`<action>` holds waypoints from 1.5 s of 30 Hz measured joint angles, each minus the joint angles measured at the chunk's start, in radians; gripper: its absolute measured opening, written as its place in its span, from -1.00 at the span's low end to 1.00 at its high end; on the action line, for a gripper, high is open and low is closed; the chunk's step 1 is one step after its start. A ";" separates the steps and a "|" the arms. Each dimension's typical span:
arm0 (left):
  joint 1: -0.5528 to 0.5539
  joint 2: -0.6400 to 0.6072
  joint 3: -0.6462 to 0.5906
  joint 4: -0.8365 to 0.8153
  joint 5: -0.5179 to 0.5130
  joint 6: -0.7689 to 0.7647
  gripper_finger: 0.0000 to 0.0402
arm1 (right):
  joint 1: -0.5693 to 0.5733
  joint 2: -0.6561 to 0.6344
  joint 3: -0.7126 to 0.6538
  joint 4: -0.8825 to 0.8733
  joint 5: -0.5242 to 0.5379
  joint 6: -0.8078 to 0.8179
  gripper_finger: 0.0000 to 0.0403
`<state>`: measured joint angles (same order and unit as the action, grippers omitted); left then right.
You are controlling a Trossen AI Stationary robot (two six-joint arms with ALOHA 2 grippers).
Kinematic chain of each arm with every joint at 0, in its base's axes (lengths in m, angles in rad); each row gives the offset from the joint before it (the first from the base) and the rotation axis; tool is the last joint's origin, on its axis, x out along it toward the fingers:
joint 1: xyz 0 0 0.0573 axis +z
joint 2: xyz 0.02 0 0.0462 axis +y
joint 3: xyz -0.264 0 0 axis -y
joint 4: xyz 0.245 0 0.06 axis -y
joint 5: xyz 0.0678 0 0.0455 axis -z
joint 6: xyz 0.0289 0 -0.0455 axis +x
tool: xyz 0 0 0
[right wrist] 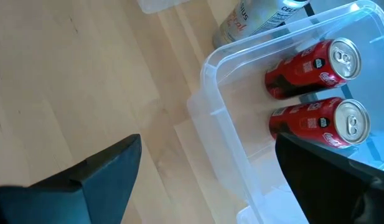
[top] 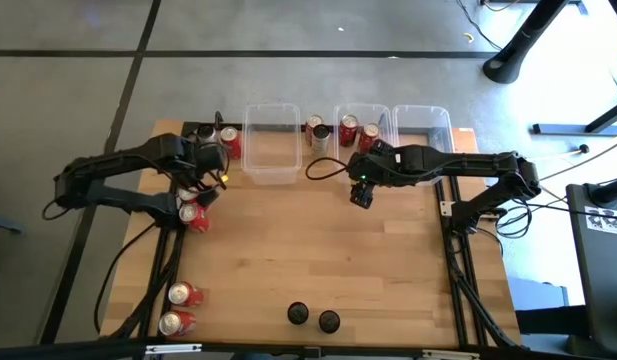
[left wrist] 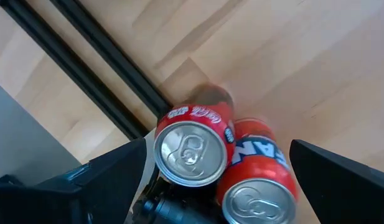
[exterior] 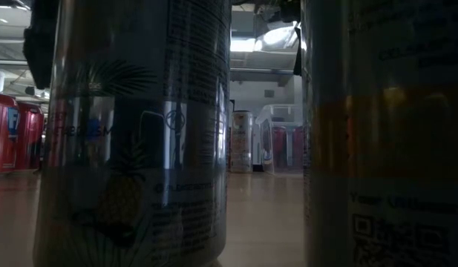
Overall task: Sort soda cans
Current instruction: Move the bottom red soda can to the center of the table
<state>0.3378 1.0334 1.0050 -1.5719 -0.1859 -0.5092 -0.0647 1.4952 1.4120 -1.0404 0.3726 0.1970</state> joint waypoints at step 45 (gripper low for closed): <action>0.109 -0.027 -0.214 0.153 0.068 0.124 0.38 | 0.000 0.000 0.001 0.051 -0.027 -0.019 0.82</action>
<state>0.4469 1.0069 0.7906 -1.4187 -0.1181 -0.3856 -0.0647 1.4956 1.4128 -0.9894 0.3456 0.1783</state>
